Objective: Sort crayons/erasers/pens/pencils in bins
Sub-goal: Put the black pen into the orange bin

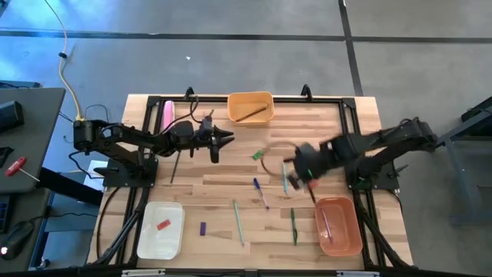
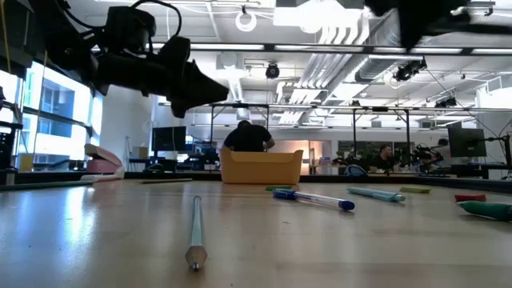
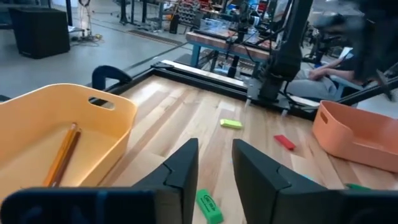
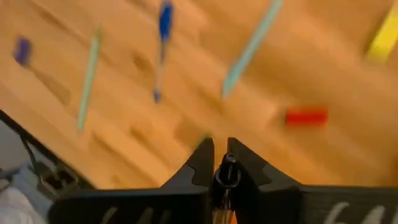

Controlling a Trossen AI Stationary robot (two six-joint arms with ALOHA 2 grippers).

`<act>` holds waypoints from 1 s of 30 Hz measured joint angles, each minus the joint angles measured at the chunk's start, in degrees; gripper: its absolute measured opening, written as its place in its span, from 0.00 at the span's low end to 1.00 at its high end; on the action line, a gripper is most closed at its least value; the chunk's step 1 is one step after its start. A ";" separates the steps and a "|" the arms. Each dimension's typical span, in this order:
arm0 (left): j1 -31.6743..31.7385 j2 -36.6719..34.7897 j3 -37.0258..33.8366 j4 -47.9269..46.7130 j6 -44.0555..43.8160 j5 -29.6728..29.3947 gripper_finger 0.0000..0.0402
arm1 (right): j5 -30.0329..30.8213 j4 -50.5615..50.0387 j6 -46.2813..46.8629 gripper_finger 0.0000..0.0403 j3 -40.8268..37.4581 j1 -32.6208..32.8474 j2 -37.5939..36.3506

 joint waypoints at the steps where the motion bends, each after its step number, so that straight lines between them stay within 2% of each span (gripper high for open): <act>1: 0.00 0.00 0.00 -0.12 0.38 -0.02 0.20 | -0.35 0.07 3.91 0.02 -0.95 2.59 0.00; 7: 0.00 0.00 0.00 -0.30 1.75 0.15 0.16 | -2.28 0.57 24.64 0.02 -7.18 17.03 0.04; 13: 0.00 0.02 0.00 -1.02 1.77 0.33 0.11 | -2.09 4.94 37.36 0.02 -15.08 26.62 0.04; 21: 0.00 0.02 -0.02 -1.40 1.27 0.33 0.08 | -2.52 12.80 40.97 0.02 -25.64 29.27 0.04; 30: -0.04 0.04 -0.02 -2.60 -0.33 0.26 0.04 | -3.35 17.96 40.76 0.04 -32.44 29.22 0.07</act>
